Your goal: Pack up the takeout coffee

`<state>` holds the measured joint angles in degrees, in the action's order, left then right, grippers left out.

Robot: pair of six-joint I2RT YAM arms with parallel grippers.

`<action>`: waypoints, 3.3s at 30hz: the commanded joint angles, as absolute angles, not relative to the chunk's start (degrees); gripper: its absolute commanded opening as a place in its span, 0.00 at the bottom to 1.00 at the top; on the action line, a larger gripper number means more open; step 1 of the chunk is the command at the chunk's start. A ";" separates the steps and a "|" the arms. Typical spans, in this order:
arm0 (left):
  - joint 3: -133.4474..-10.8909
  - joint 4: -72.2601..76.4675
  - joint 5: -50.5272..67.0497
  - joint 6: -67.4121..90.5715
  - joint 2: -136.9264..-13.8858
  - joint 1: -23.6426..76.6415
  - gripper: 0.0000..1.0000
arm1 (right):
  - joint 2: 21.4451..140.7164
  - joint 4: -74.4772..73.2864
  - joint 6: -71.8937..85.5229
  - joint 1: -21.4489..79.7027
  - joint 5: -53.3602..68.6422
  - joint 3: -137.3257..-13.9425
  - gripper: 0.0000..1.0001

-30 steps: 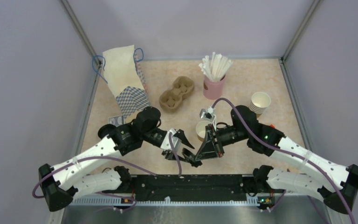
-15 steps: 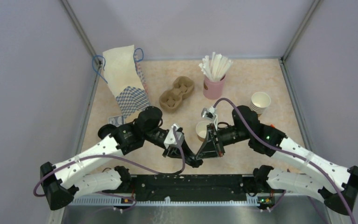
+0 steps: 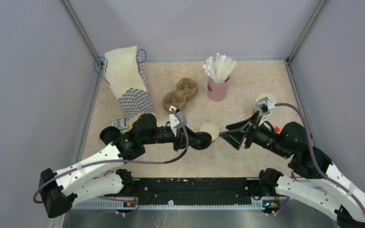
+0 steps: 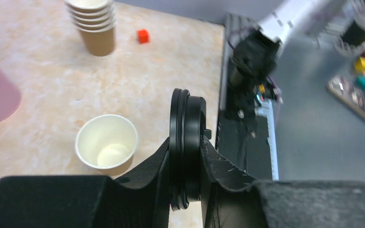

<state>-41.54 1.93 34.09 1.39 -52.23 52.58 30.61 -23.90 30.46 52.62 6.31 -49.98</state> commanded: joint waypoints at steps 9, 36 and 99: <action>-40.36 18.70 6.07 27.68 -50.49 52.56 0.36 | 34.90 -18.13 40.60 52.21 -0.98 -44.06 0.62; -44.28 -19.40 -17.39 21.89 -61.48 52.56 0.62 | 38.14 -19.00 37.32 52.23 -1.19 -40.36 0.56; -40.73 -14.33 -8.39 27.07 -78.98 39.30 0.43 | 34.86 -19.10 34.29 52.23 -0.26 -39.93 0.57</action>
<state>-40.93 -17.23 -10.26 26.92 -76.64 39.46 35.64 -20.64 35.00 52.60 -0.56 -39.72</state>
